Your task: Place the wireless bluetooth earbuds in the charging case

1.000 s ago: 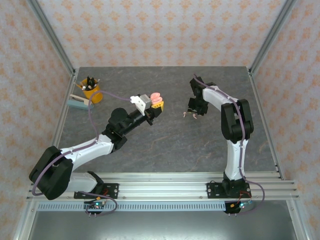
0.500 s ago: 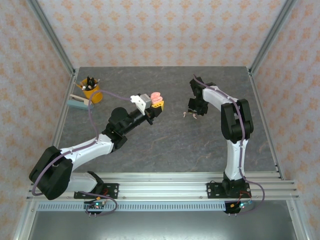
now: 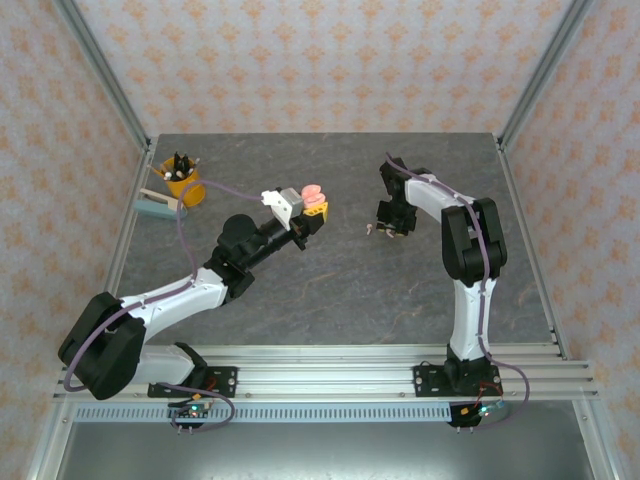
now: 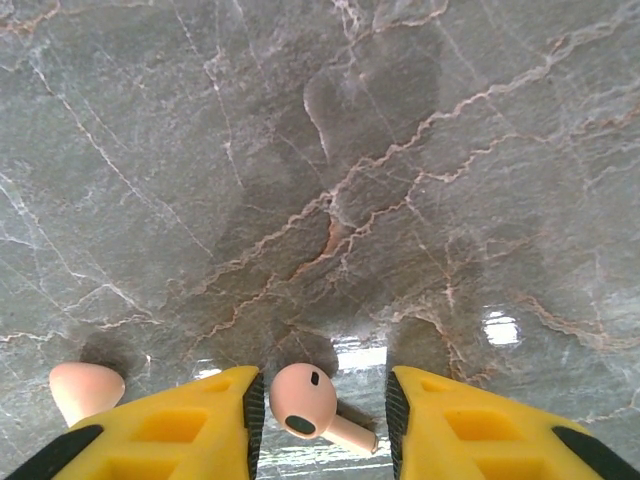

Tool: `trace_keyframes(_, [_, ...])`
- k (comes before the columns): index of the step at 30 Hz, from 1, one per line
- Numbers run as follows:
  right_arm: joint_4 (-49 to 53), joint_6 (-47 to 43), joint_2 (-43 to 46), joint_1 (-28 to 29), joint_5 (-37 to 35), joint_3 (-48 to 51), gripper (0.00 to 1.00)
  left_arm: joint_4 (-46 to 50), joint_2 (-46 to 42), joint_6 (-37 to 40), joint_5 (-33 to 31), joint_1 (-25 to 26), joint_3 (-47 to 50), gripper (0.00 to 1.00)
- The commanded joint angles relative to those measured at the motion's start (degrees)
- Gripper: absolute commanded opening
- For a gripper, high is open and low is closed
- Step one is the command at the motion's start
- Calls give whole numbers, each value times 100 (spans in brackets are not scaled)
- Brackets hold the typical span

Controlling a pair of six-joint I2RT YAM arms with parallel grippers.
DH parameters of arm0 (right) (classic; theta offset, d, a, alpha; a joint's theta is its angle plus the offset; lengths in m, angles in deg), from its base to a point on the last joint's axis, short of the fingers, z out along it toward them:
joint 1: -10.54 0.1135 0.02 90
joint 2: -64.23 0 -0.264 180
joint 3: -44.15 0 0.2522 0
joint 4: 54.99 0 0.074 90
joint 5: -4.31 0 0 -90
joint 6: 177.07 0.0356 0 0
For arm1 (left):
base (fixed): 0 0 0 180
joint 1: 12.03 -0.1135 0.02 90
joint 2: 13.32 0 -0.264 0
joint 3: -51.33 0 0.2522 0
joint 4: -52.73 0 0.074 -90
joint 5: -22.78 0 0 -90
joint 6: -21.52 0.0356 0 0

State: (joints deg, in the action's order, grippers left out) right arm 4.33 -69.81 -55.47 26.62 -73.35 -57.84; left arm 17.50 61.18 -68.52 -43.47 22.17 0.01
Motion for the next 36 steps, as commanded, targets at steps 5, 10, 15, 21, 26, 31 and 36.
trace_keyframes(5, [153,-82,-275,32,-115,-219,38,-44,-49,-14,25,52,-208,0])
trace_keyframes(10, [282,-164,-418,56,-184,-471,36,-6,-65,3,25,53,-225,0])
trace_keyframes(15, [387,-280,-534,65,-247,-637,33,12,-66,3,25,54,-234,0])
trace_keyframes(21, [454,-319,-582,88,-269,-707,32,30,-67,3,25,55,-251,0])
trace_keyframes(26, [362,-241,-458,110,-198,-542,32,48,-69,15,25,52,-244,0])
trace_keyframes(31, [334,-258,-307,159,-206,-340,32,40,-58,8,16,57,-247,0])
trace_keyframes(36, [297,-277,-207,196,-241,-170,29,24,-44,3,25,57,-245,0])
